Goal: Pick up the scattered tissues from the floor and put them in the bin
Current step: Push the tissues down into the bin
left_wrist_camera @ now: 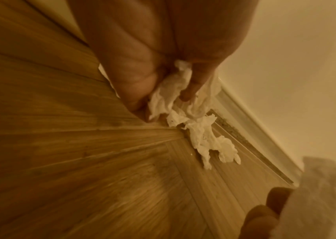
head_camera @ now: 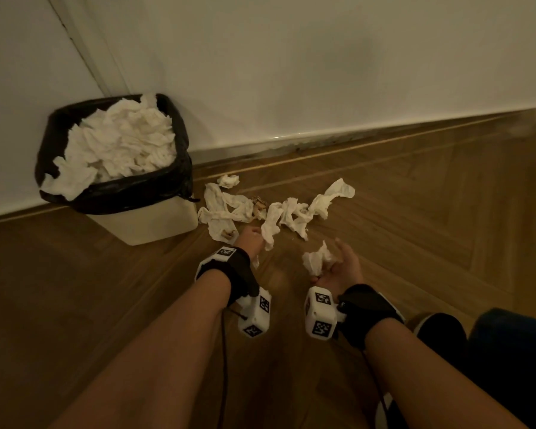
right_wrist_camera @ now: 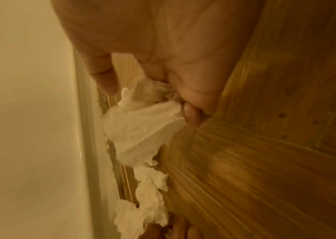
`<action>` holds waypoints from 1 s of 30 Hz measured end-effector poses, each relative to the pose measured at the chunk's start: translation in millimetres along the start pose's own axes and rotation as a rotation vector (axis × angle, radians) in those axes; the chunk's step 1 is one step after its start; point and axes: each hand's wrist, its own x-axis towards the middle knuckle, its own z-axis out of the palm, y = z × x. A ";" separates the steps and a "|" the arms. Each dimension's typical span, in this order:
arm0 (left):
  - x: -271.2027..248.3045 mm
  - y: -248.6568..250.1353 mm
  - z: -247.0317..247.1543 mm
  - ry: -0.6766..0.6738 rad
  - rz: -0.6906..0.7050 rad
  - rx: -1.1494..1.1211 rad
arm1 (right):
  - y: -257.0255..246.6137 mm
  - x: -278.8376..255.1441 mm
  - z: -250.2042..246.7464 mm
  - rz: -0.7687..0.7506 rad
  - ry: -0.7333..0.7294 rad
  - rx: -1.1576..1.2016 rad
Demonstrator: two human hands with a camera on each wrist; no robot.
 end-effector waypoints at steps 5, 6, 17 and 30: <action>-8.6 3.6 -8.2 0.003 0.032 -0.075 | -2.1 -3.3 14.6 -0.033 0.237 -0.303; -11.7 4.2 -10.8 0.037 0.079 -0.025 | -3.1 -3.8 17.3 -0.054 0.300 -0.376; -70.8 52.9 -48.4 0.143 0.285 0.022 | -24.3 -54.0 76.3 -0.219 0.141 -0.285; -182.7 155.4 -116.5 0.389 0.522 -0.162 | -49.4 -191.4 178.8 -0.433 -0.256 -0.444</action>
